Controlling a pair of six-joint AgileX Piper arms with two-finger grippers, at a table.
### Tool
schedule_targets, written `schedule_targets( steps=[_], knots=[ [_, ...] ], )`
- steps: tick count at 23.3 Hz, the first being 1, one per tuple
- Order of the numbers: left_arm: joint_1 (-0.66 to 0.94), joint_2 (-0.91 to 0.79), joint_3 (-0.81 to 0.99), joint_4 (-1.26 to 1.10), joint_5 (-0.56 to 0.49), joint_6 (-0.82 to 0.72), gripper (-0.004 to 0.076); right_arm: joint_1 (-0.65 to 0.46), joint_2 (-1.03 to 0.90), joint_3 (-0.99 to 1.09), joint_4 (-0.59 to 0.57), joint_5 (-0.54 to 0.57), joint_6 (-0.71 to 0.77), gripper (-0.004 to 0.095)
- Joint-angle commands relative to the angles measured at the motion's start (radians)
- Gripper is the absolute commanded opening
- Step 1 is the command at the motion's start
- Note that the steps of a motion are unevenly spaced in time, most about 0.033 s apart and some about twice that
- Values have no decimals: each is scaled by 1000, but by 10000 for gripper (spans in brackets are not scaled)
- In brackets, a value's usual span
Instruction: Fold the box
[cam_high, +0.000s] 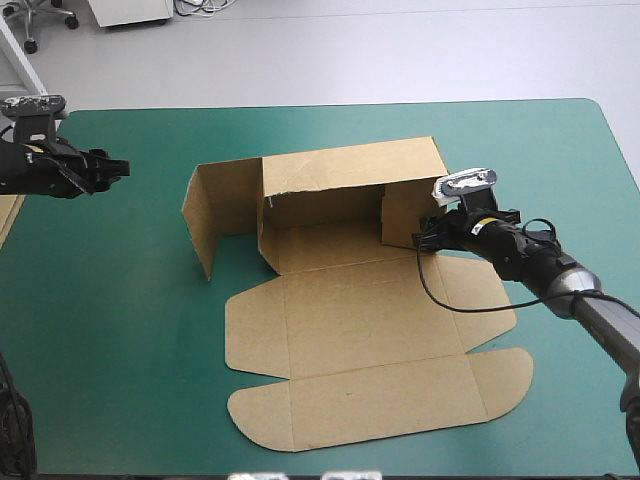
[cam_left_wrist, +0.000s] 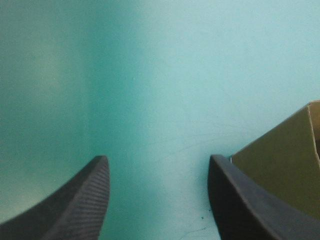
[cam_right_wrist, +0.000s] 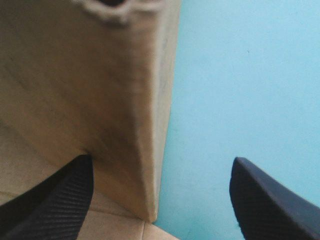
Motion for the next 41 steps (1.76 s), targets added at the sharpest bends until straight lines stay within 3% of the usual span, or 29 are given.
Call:
schedule_targets(
  steps=[1,5,9,10,12,14,21,28,32,33,34,41],
  knots=[
    [1,-35,-26,-27,-39,-3,421,3,-6,-30,11,-129,-13,668],
    [1,-35,-26,-29,-43,-3,418,3,7,-30,27,-175,-13,544],
    [1,-35,-26,-40,-46,-3,395,3,22,-30,42,-213,-13,201],
    [1,-35,-26,-40,-46,-3,379,3,22,-30,42,-213,-13,66],
    [1,-35,-26,-40,-46,-3,360,3,20,-30,42,-207,-13,-18],
    [1,-35,-26,-40,-46,-3,355,3,2,-59,35,-148,-22,-19],
    [1,-35,-26,-38,-48,-3,355,3,-17,-375,25,432,20,-18],
    [1,-35,-26,-52,-53,-8,355,3,13,-613,-116,653,189,-18],
    [1,-35,-26,-68,-58,-8,355,3,108,-838,-161,934,225,-18],
    [1,-35,-26,-68,-58,-8,355,3,162,-934,-157,1068,233,-18],
    [1,-35,-26,-68,-58,-8,355,3,192,-983,-157,1109,246,-18],
    [1,-35,-26,-70,-63,-8,355,-1,296,-1042,-132,1108,343,-18]
  ],
)
